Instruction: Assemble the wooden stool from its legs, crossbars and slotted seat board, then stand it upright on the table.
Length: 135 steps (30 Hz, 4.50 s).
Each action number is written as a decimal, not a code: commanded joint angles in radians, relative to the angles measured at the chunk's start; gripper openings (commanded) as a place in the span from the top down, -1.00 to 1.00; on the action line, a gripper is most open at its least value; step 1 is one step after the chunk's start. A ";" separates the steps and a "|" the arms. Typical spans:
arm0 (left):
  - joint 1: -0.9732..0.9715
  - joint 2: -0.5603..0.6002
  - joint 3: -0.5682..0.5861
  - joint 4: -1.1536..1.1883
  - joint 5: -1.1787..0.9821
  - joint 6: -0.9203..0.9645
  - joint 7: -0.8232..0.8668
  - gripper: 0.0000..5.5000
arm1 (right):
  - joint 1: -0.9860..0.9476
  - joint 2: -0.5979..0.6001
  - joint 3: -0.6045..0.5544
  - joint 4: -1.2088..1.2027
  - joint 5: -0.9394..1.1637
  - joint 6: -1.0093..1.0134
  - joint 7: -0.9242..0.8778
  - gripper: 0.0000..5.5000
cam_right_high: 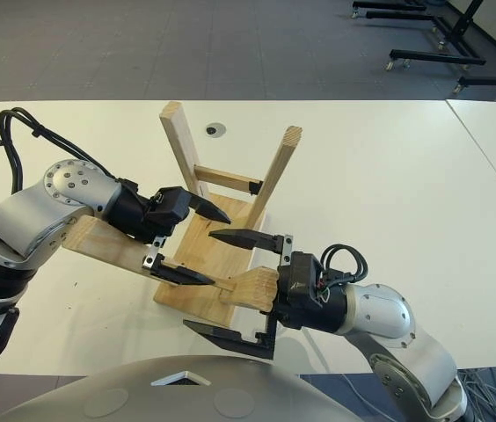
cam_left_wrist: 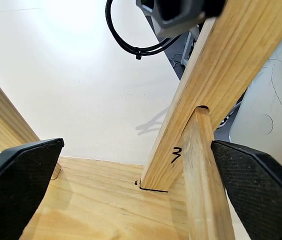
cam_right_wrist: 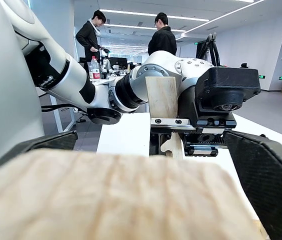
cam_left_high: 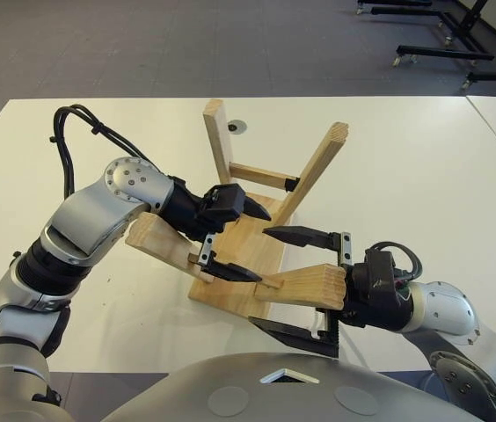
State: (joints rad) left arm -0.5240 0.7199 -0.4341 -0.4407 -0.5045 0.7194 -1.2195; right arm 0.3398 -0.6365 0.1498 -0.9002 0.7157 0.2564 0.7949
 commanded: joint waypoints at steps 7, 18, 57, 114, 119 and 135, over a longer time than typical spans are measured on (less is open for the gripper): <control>0.026 0.004 -0.032 0.024 0.052 0.019 0.046 -0.96 | -0.202 0.015 -0.004 0.102 0.056 0.050 0.020 -0.95; 0.006 -0.058 0.028 0.052 0.023 0.018 0.095 -0.96 | -0.188 0.022 -0.004 0.103 0.029 0.044 0.025 -0.95; 0.509 0.279 0.700 0.174 -0.251 -0.205 -0.363 -0.96 | -0.200 0.019 -0.079 0.163 0.023 0.009 0.091 -0.95; 0.349 -0.138 0.354 -0.051 -0.228 -0.243 0.125 -0.96 | -0.373 0.051 -0.084 0.349 -0.066 0.032 0.098 -0.95; 0.376 -0.128 0.356 -0.057 -0.235 -0.247 0.144 -0.96 | -0.370 0.039 -0.136 0.382 -0.065 0.024 0.103 -0.95; 0.381 -0.124 0.580 -0.040 -0.446 -0.127 0.328 -0.96 | -0.322 0.098 -0.336 0.315 0.125 0.020 0.027 -0.95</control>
State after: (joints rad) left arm -0.1379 0.5956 0.1056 -0.4842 -0.9296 0.6013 -0.8993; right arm 0.0122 -0.5320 -0.1567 -0.5722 0.7962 0.2596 0.8233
